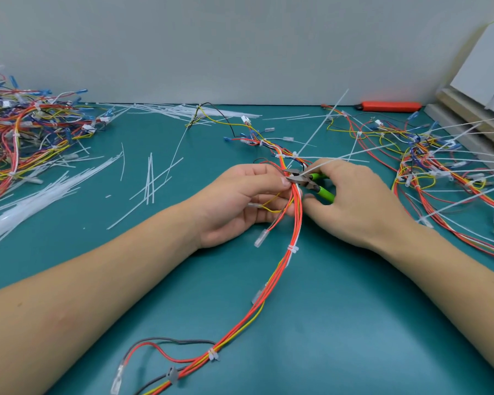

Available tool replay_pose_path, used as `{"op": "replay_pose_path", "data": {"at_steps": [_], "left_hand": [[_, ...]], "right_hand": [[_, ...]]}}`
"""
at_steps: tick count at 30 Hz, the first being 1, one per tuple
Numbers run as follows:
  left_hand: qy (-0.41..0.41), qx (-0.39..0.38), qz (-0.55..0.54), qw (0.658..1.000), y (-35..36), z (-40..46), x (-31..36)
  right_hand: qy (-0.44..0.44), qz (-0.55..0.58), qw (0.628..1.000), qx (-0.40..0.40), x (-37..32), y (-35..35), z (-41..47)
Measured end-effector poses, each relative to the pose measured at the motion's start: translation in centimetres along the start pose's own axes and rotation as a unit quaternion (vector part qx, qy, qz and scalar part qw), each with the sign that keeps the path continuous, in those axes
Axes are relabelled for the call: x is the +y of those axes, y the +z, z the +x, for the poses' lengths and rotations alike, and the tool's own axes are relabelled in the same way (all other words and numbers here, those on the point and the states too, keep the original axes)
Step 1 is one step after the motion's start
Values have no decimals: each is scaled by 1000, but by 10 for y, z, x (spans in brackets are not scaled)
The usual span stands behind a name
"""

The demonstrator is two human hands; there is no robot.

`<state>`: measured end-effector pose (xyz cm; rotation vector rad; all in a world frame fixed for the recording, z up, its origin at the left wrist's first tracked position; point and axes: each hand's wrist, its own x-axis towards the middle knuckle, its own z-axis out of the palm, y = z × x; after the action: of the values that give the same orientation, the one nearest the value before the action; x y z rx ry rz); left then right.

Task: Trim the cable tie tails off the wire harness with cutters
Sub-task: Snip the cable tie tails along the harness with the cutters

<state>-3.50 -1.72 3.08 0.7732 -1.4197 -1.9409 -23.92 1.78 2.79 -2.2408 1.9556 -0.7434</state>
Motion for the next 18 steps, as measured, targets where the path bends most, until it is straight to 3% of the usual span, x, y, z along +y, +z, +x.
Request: {"op": "replay_pose_path", "data": {"at_steps": [8, 18], "left_hand": [[11, -12, -8, 1000, 2, -2, 1], [-1, -14, -13, 1000, 0, -3, 3]], "right_hand": [[19, 70, 995, 66, -1, 6, 3], [-28, 47, 998, 43, -3, 8, -2]]}}
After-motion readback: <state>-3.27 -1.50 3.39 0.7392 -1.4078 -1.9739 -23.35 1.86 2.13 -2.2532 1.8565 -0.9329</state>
